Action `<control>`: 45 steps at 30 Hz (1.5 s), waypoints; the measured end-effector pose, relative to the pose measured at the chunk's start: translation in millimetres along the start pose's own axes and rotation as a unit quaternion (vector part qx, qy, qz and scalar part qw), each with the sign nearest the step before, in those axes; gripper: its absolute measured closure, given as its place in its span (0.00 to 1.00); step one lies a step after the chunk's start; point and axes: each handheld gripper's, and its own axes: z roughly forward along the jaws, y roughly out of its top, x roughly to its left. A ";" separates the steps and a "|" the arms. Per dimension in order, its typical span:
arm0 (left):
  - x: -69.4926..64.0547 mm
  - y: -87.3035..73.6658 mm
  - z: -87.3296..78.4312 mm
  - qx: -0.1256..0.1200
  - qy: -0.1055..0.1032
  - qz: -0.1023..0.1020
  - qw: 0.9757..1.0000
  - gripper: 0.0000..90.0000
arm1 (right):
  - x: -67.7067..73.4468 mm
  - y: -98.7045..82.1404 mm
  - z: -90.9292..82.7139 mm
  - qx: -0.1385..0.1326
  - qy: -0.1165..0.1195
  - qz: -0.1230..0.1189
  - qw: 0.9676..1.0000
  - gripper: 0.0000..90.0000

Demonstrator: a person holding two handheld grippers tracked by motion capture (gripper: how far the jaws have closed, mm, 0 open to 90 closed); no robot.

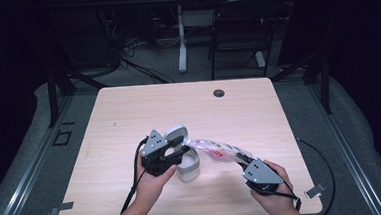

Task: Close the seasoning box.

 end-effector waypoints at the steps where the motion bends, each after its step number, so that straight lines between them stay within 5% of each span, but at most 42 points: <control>1: 0.1 0.7 0.5 -0.002 -0.001 0.001 1.000 0.70 | -0.1 -0.3 0.4 -0.001 0.002 0.001 1.000 0.95; 14: -3.4 15.9 6.2 -0.006 -0.002 0.009 1.000 0.71 | 4.7 -1.5 3.5 -0.003 0.046 0.017 0.999 0.97; 24: -6.7 23.0 8.2 -0.016 -0.004 0.013 1.000 0.71 | -5.9 -6.6 4.1 -0.016 0.073 0.096 0.993 0.98; 36: -6.8 21.6 5.7 -0.013 -0.006 0.013 1.000 0.70 | -17.8 -10.6 5.2 -0.018 0.067 0.140 0.988 0.98; 45: -1.5 16.3 -3.6 -0.010 -0.002 0.011 1.000 0.69 | -39.8 -16.3 10.0 -0.009 0.038 0.167 0.985 0.98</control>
